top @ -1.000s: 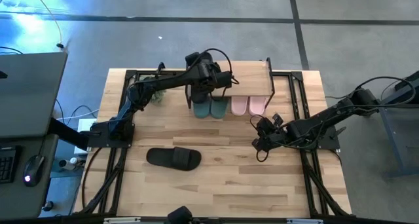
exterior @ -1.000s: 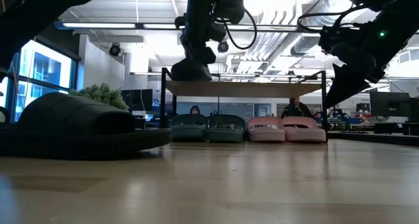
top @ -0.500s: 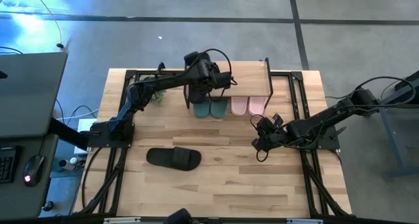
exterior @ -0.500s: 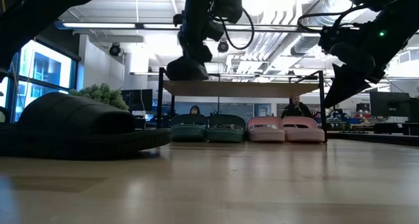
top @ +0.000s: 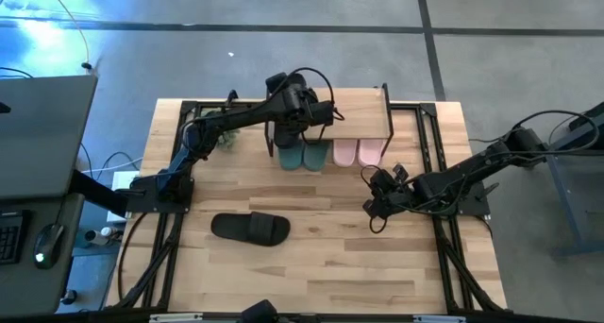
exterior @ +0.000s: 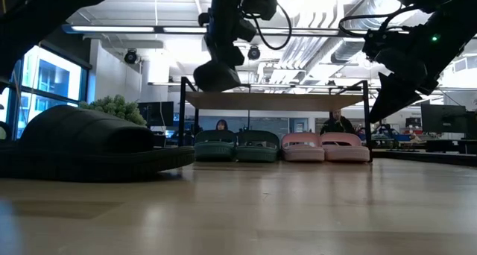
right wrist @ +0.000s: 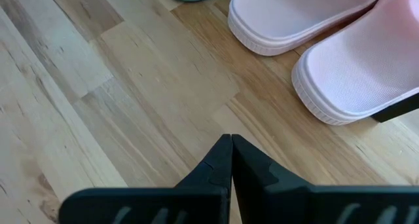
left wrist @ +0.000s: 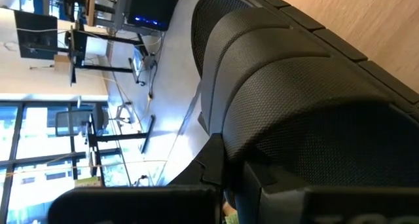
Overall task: Pick and place slides into the shelf
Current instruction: Put the top black slides on the shelf
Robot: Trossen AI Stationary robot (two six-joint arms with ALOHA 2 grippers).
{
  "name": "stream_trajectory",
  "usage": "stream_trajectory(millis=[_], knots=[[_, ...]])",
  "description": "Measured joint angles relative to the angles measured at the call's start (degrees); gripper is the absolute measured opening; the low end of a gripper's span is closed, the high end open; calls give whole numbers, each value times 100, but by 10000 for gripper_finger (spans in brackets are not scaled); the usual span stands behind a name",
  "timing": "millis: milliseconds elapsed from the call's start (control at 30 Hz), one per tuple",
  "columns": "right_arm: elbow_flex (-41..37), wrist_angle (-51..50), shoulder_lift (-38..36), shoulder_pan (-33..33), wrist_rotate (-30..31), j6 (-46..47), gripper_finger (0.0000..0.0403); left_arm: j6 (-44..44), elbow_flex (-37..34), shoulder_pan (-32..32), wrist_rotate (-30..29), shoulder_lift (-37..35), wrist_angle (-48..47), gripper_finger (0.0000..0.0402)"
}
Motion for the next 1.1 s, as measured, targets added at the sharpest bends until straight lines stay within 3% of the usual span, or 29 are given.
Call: stream_trajectory(millis=[1100], knots=[[0,13,0,-1,-52,127,0,128,-44,-4,60,183,7,0]])
